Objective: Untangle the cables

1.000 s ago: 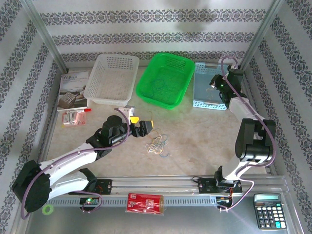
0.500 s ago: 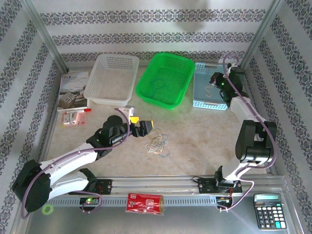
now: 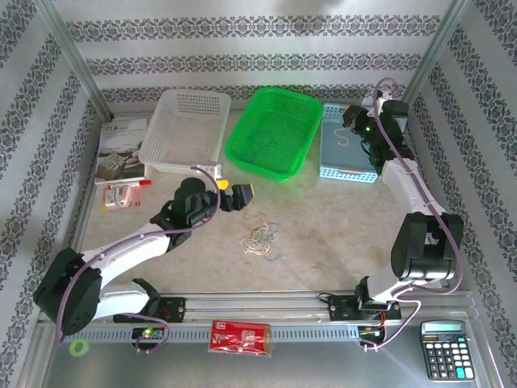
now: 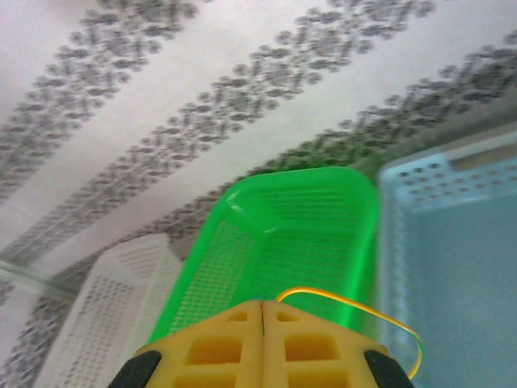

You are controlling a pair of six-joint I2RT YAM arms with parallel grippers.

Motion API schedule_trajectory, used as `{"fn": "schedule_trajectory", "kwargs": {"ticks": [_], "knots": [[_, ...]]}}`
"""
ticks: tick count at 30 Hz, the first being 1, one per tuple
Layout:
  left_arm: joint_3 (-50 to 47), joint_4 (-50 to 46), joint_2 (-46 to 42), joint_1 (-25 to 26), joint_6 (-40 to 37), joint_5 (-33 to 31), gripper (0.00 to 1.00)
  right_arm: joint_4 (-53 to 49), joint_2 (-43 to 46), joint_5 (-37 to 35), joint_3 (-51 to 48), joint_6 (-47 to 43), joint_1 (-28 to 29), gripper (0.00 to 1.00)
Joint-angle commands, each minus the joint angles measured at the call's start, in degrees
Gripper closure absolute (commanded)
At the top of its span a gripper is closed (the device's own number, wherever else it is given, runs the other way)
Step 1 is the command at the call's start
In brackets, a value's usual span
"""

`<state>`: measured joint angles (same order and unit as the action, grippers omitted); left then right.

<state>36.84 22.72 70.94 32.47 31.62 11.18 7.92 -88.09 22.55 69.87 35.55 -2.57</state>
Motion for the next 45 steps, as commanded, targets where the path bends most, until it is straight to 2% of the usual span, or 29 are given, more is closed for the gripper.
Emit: {"fn": "schedule_trajectory", "kwargs": {"ticks": [1, 4, 9, 16, 20, 27, 33, 39, 45], "knots": [[6.21, 0.71, 2.05, -2.78, -3.9, 8.9, 0.02, 0.19, 2.77, 4.0, 3.54, 1.72, 3.47, 1.0], [9.46, 1.11, 4.01, -4.76, -5.44, 14.55, 0.03, -0.6, 3.13, 5.49, 5.27, 2.34, 6.94, 1.0], [14.37, 0.26, 6.35, -7.96, -7.44, 21.37, 0.11, -2.33, 3.22, 9.27, 8.04, 2.68, 12.7, 1.0], [18.37, -1.38, 6.85, -10.56, -9.81, 26.5, 0.2, -4.69, 4.45, 15.31, 8.53, 2.56, 19.43, 1.0], [19.68, -4.17, 7.23, -10.6, -11.84, 27.21, 0.23, -6.18, 5.86, 16.89, 7.44, 1.46, 23.26, 1.0], [19.16, -3.2, 8.09, -10.63, -11.49, 28.45, 0.26, -9.4, 7.04, 16.74, 7.04, -1.12, 30.39, 1.0], [17.89, -3.72, 6.98, -10.64, -12.43, 27.96, 0.29, -10.48, 6.88, 16.14, 6.95, -2.02, 33.78, 1.0], [15.37, -5.95, 3.23, -10.6, -15.74, 24.59, 0.31, -12.42, 6.81, 14.98, 6.53, -4.12, 35.67, 1.0], [10.19, -8.6, -3.73, -10.57, -24.16, 17.93, 0.34, -17.69, 7.12, 13.16, 7.72, -8.53, 36.05, 1.0]]}}
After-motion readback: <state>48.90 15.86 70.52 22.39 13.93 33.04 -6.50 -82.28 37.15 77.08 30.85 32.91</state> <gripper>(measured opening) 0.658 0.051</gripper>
